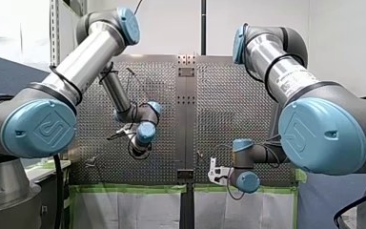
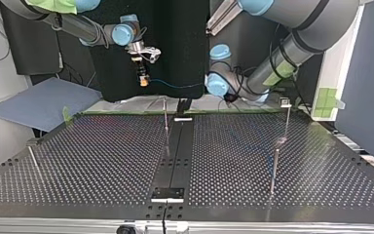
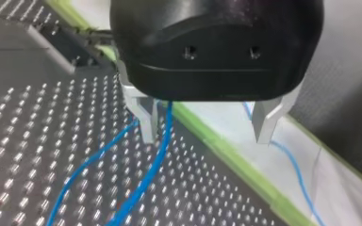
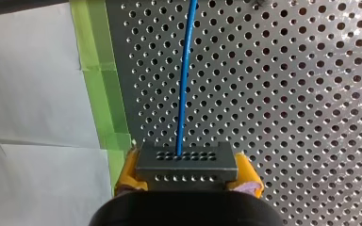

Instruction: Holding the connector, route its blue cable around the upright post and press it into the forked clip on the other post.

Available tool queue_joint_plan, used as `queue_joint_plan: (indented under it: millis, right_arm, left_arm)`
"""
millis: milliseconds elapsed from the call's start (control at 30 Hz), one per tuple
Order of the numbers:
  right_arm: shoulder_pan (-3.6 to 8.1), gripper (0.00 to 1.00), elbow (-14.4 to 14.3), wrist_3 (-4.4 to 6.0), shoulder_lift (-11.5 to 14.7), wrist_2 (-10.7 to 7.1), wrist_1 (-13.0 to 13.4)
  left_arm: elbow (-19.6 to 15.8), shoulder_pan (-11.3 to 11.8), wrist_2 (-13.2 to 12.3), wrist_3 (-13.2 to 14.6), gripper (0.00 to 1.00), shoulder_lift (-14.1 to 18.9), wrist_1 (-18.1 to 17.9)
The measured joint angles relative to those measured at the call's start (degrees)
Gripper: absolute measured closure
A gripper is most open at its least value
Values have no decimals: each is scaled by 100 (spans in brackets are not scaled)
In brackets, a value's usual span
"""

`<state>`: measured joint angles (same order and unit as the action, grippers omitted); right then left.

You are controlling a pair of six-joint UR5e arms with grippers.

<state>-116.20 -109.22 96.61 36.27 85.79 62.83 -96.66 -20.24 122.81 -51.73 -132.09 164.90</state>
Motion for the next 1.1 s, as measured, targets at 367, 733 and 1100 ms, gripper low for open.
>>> queue_joint_plan:
  millis: [367, 733, 1100]
  right_arm:
    - [-1, 100, 0, 0, 0, 0, -6]
    - [-2, 100, 0, 0, 0, 1, -7]
    - [0, 100, 18, -9, 0, 0, -31]
  left_arm:
    - [28, -101, -313, -128, 0, -117, 47]
    - [34, -177, -464, -417, 0, -124, 14]
    - [42, -222, -593, -677, 0, -262, 33]
